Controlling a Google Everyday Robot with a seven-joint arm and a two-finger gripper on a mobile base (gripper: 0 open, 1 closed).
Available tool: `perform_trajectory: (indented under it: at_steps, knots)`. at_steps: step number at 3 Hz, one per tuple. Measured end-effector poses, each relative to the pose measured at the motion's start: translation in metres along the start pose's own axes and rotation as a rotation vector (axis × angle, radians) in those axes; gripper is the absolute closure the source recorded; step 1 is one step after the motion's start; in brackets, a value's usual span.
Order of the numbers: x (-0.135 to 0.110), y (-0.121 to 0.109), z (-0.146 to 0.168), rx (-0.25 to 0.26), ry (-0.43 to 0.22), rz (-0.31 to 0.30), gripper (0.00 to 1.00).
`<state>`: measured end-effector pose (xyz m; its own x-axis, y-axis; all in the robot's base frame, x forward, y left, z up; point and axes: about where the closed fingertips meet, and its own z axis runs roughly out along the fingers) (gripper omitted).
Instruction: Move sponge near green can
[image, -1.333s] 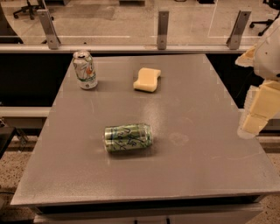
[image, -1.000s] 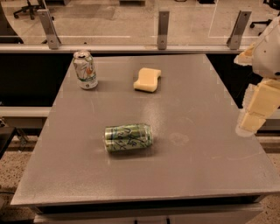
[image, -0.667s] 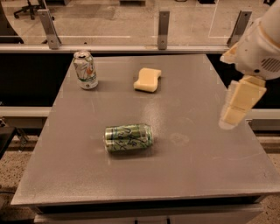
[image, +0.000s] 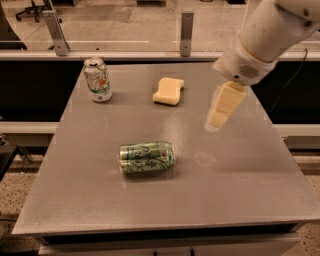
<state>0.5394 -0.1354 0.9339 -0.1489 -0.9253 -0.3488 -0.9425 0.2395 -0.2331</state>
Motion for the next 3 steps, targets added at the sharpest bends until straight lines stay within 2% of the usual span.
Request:
perform_trajectory:
  at_steps: [2,3]
  knots:
    - [-0.045,-0.042,0.05,-0.007,-0.045,0.039,0.0]
    - [-0.058,-0.06,0.074,0.009,-0.041,0.088,0.0]
